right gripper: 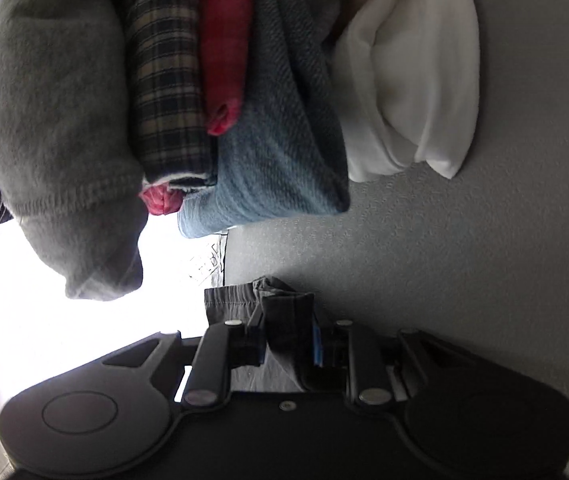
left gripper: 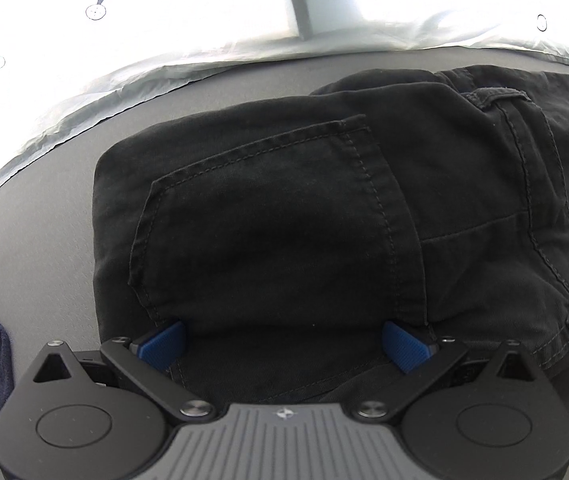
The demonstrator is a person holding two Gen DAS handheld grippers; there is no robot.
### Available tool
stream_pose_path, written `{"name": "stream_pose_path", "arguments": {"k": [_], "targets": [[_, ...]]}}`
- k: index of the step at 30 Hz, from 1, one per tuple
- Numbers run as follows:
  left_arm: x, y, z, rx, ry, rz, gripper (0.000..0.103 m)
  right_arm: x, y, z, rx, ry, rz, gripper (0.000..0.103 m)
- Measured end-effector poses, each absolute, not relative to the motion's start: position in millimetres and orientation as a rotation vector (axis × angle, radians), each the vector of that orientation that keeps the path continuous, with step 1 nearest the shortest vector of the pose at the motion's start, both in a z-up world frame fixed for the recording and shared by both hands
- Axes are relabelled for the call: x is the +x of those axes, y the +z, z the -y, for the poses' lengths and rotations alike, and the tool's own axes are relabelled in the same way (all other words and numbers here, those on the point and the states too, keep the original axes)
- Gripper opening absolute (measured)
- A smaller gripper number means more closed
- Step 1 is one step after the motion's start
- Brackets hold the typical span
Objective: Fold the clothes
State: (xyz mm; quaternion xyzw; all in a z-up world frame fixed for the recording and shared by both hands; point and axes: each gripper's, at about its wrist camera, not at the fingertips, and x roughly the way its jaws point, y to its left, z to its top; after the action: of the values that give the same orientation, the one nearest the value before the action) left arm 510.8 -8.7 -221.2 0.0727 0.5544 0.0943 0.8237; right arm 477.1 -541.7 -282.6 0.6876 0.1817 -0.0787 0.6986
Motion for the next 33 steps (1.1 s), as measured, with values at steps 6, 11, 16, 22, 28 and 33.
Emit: {"name": "stream_pose_path", "arguments": {"k": [6, 11, 16, 22, 28, 33], "targets": [[509, -219, 10, 0.149, 0.203, -1.177, 0.103, 466, -288, 517, 1.823, -0.052, -0.269, 0.021], [501, -219, 3, 0.111, 0.208, -1.168, 0.103, 468, -264, 486, 1.861, 0.071, -0.251, 0.021], [495, -216, 0, 0.086, 0.206, -1.163, 0.103, 477, -242, 440, 1.864, 0.171, -0.328, 0.02], [496, -214, -8, 0.077, 0.192, -1.141, 0.103, 478, -210, 372, 1.807, 0.308, -0.441, 0.02], [484, -203, -21, 0.061, 0.172, -1.123, 0.103, 465, -188, 307, 1.756, 0.402, -0.544, 0.02], [458, -174, -69, -0.033, 0.2, -1.043, 0.103, 468, -184, 250, 1.722, 0.461, -0.611, 0.02]]}}
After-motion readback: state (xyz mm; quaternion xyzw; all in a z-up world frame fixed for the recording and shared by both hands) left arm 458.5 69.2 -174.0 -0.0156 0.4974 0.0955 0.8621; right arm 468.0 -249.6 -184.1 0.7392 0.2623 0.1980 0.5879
